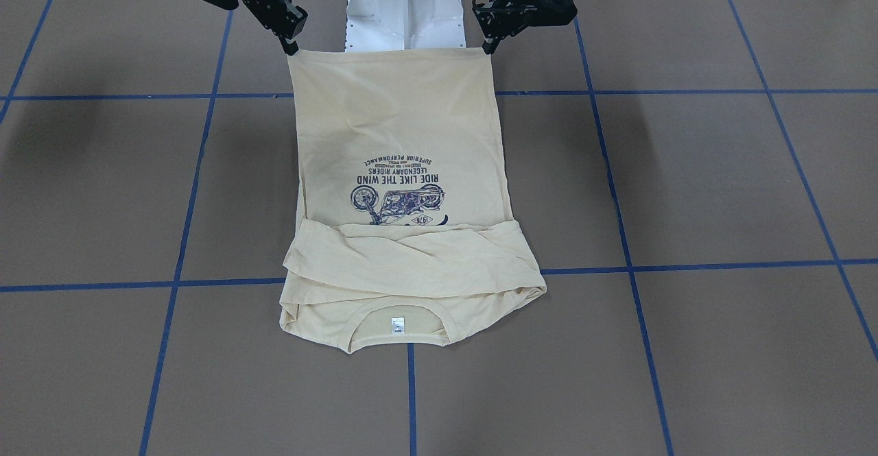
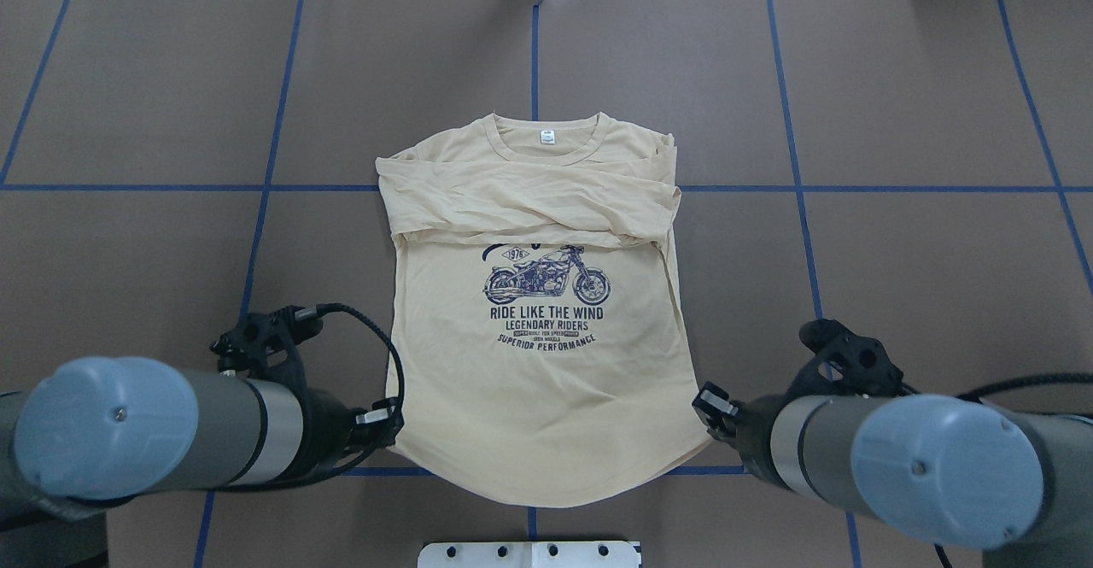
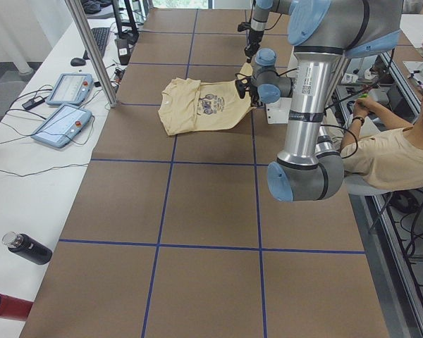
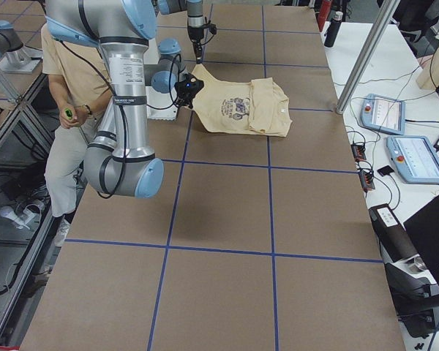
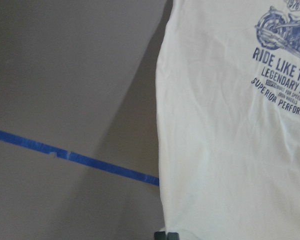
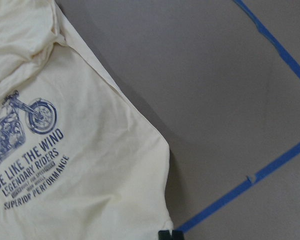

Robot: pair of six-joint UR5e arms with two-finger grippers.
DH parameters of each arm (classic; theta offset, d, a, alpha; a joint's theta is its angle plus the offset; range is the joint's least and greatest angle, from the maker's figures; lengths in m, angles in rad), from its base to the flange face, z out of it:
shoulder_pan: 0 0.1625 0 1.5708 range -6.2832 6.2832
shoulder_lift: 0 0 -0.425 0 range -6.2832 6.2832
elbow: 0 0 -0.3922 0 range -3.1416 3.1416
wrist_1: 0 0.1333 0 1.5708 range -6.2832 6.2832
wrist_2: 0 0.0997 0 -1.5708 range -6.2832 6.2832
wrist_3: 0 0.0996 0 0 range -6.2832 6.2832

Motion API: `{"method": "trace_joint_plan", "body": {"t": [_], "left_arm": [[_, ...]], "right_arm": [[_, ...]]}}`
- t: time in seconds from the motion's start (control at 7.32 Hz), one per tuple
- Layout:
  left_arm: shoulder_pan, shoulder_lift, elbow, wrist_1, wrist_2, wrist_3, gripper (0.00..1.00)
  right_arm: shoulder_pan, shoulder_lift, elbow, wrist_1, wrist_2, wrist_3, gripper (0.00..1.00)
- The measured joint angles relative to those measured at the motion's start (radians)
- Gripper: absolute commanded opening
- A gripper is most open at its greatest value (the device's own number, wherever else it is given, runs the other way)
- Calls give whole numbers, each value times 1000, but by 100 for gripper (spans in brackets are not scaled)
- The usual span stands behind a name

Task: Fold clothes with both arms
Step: 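Lift the hem with both grippers and fold it up toward the collar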

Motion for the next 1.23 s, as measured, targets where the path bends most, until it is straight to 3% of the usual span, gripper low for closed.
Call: {"method": "trace_joint_plan", "body": {"t": [0.27, 0.68, 1.09, 1.23], "left_arm": [[-153, -84, 101, 0, -83, 115, 0], [-305, -103, 186, -12, -133, 225, 0], [-403, -110, 293, -37, -137, 335, 0], [-419, -133, 340, -48, -137, 346, 0]], "right_arm": [[177, 136, -102, -89, 119, -142, 0], [423, 277, -284, -114, 285, -341, 0], [533, 423, -540, -82, 313, -473, 0], [549, 482, -666, -11, 313, -482, 0]]}}
